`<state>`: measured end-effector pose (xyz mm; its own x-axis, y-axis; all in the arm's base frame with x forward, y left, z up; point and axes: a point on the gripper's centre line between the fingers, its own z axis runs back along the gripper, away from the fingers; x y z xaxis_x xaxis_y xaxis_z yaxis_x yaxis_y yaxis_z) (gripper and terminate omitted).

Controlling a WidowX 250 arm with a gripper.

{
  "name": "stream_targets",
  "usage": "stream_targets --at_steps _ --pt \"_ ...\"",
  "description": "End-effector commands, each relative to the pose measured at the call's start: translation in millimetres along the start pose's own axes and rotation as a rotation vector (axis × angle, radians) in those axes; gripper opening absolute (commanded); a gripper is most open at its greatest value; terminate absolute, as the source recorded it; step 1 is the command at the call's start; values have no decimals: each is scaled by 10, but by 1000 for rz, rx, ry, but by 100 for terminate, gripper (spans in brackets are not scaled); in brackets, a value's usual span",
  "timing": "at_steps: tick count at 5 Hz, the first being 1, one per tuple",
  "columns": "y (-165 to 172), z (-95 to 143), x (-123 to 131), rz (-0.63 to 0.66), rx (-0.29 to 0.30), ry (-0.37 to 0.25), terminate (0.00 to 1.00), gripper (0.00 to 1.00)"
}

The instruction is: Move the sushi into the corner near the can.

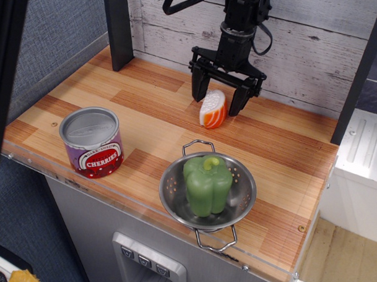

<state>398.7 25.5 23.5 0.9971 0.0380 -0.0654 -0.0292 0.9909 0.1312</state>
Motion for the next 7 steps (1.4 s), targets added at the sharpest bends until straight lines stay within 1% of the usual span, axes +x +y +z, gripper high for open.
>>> stream_targets --at_steps 1,2,3,4,5,6,7 --pt "45 131 26 -4 1 -43 0 0" --pt "38 155 12 -9 6 -51 0 0" --pt "69 243 -33 -47 22 -44 0 0" --pt "234 424 -158 14 30 -80 0 0" --pt "420 518 -275 98 65 -101 0 0" --pt "706 531 -415 215 91 -80 0 0" --pt "1023 463 -550 297 65 -61 0 0"
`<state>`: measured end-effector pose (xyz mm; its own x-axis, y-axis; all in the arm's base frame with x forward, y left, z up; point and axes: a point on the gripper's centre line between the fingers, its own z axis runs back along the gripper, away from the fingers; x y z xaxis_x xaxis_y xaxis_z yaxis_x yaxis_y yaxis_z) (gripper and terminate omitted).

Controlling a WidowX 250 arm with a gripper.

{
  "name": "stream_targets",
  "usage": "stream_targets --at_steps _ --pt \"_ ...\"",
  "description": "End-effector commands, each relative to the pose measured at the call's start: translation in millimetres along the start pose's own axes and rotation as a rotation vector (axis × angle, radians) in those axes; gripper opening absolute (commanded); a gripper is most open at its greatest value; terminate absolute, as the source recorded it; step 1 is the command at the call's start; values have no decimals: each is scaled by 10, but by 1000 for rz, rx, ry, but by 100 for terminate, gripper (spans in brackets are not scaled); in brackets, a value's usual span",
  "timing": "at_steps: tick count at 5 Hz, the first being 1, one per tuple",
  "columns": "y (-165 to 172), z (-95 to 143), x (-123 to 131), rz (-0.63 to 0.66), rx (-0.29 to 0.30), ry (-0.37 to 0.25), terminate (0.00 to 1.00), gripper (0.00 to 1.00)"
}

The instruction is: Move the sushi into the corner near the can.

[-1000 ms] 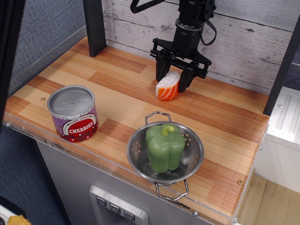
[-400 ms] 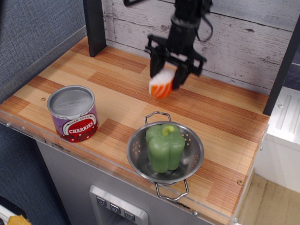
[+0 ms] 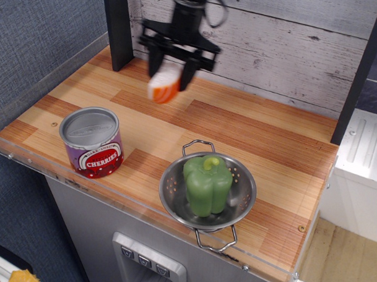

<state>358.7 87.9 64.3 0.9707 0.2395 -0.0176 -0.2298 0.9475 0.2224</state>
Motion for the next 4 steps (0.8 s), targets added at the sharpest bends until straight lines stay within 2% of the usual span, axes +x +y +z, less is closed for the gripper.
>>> stream_targets --at_steps 1,2,4 --pt "619 69 -169 95 -10 -14 0 0" --pt "867 -66 -266 120 -11 -23 0 0" --pt "1246 -381 -380 158 23 -10 0 0"
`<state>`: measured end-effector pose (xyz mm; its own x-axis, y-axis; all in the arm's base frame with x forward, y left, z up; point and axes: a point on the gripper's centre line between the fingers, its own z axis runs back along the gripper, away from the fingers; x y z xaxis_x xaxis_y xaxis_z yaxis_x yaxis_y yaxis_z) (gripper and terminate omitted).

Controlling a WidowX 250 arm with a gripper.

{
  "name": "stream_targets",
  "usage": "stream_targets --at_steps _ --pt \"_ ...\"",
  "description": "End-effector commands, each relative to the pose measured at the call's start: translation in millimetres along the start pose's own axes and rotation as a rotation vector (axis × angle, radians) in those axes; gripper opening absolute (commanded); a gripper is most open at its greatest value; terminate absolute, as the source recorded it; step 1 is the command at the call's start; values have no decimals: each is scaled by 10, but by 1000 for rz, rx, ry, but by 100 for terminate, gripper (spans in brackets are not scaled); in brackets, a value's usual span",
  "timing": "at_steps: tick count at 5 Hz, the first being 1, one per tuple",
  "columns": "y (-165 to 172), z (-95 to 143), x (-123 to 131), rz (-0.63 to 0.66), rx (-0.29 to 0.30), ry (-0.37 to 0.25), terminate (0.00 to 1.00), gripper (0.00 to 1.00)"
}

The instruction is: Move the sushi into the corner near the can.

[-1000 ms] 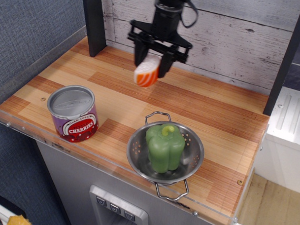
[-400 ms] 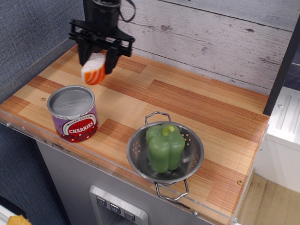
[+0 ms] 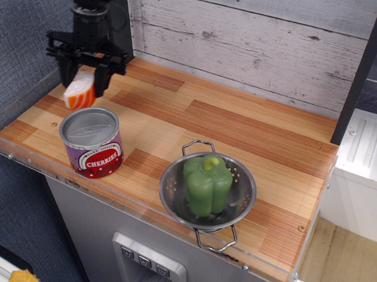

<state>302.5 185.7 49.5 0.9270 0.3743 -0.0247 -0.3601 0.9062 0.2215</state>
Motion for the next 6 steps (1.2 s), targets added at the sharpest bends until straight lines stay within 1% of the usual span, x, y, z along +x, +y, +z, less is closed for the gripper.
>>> stream_targets --at_steps 1,2,3,4,5,6 --pt "332 -100 -112 24 3 -75 0 0" --pt "344 -231 -95 1 -31 -72 0 0" --pt "320 -233 -80 -43 -36 -72 0 100" --pt "337 -161 -102 -46 -68 -71 0 100" --pt "328 -11 -111 -53 -112 -87 0 100" --pt "221 355 -137 -48 -111 -128 0 100"
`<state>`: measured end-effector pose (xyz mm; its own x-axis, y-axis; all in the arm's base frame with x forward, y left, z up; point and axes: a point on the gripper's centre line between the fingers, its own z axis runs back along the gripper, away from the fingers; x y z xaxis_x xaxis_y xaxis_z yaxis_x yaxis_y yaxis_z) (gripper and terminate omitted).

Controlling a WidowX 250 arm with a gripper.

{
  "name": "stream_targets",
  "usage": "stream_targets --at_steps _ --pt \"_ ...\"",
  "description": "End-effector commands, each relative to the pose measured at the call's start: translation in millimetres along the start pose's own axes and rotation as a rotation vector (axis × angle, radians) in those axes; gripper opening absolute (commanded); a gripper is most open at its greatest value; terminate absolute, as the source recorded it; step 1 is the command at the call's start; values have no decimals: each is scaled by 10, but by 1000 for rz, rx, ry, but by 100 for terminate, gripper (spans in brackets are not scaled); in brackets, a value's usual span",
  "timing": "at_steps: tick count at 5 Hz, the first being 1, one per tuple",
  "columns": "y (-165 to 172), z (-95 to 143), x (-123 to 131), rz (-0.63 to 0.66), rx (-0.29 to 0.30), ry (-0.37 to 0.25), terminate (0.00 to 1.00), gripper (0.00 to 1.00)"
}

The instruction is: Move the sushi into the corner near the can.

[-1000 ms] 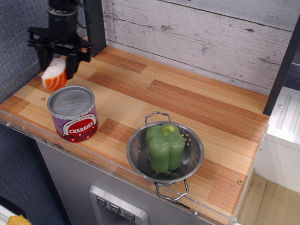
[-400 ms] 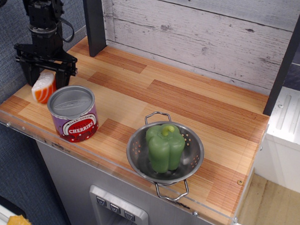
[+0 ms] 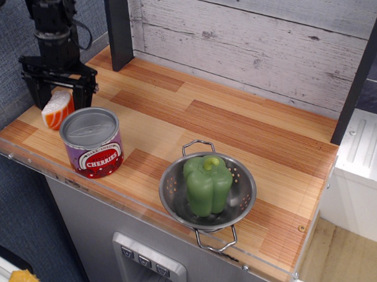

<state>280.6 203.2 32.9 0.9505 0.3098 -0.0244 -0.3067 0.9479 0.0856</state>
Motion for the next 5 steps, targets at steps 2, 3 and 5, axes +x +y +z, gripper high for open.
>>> stream_targets --at_steps 2,3,5 --pt "-442 1216 -164 9 136 -288 0 100" --pt "-609 1305 -34 -71 82 -310 0 100" --pt "-651 1280 123 -120 86 -291 0 100"
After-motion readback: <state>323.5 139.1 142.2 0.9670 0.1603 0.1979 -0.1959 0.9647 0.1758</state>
